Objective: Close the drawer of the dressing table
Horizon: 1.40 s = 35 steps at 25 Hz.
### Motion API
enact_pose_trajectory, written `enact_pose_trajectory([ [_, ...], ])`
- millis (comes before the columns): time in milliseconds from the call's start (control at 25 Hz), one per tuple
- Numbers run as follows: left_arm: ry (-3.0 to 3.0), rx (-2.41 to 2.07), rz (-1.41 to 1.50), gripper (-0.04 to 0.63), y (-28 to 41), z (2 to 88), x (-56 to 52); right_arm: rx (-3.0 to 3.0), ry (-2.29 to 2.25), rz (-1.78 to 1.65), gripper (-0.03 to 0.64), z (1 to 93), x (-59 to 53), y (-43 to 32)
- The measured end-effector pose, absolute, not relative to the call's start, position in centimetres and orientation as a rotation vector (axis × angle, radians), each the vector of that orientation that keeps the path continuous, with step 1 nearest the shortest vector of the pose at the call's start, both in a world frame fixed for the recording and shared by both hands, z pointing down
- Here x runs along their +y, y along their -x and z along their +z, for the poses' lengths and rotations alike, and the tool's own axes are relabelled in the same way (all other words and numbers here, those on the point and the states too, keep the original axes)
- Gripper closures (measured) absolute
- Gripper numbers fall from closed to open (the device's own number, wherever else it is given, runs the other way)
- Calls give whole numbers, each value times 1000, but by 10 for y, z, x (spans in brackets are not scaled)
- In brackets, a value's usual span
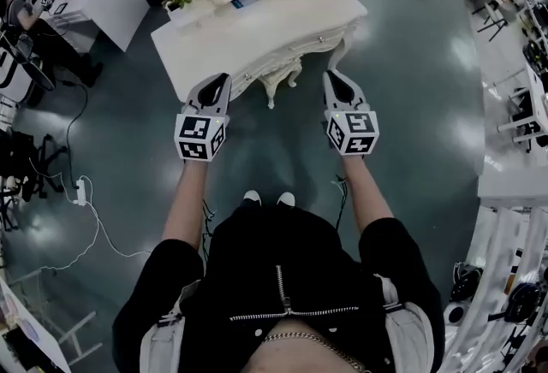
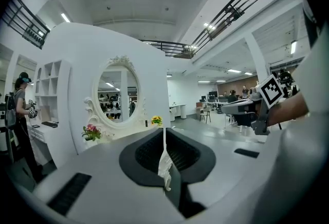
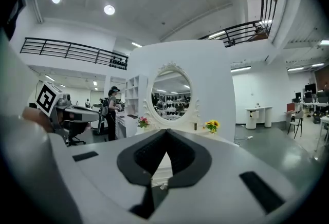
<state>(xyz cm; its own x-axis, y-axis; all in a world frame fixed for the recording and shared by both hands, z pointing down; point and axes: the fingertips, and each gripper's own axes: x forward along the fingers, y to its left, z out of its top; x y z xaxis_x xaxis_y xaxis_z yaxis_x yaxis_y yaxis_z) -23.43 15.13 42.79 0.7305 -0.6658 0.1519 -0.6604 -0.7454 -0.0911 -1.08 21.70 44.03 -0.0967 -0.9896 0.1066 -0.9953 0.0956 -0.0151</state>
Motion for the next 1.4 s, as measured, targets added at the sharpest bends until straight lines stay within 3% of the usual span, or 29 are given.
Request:
enact_pose_trajectory([
  [600,2928,1155,-281,565,184,456,115,-2302,-2046,145,611,457,173,-34],
  [1400,2933,1154,-276,565,141,450,-157,-2290,-1995,138,611,442,-95,-63],
])
